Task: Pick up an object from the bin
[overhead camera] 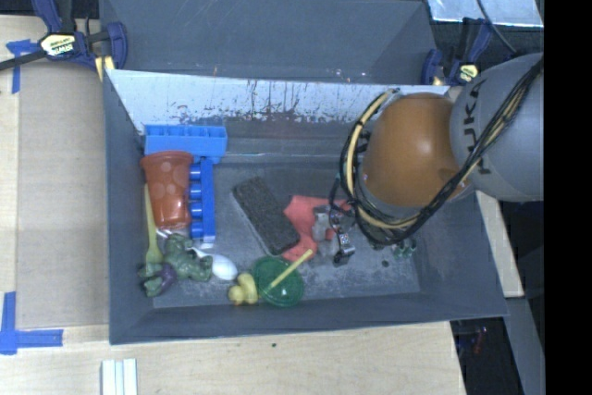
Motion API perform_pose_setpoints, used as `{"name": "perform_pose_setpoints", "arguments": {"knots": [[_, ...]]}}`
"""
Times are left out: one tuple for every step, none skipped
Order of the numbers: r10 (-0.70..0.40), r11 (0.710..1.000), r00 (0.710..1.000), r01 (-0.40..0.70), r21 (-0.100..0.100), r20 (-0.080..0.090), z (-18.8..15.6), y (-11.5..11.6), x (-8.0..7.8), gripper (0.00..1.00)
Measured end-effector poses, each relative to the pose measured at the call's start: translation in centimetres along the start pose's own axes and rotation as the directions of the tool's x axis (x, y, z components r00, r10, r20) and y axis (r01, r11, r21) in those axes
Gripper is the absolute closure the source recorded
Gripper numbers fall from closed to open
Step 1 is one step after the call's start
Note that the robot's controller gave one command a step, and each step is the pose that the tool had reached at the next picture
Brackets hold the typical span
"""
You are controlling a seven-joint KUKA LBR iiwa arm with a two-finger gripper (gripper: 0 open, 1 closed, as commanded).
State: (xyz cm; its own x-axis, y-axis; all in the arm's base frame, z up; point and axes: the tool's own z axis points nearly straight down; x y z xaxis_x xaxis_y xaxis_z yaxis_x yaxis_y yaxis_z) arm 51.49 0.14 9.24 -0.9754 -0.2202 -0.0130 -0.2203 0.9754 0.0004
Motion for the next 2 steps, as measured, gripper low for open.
{"name": "perform_pose_setpoints", "arguments": {"knots": [[0.001, 1.0, 1.0, -0.001, 0.0, 0.0, 0.0, 0.0, 0.0, 0.0], [0.002, 1.0, 1.0, -0.002, 0.0, 0.0, 0.01, -0.01, 0.01, 1.0]]}}
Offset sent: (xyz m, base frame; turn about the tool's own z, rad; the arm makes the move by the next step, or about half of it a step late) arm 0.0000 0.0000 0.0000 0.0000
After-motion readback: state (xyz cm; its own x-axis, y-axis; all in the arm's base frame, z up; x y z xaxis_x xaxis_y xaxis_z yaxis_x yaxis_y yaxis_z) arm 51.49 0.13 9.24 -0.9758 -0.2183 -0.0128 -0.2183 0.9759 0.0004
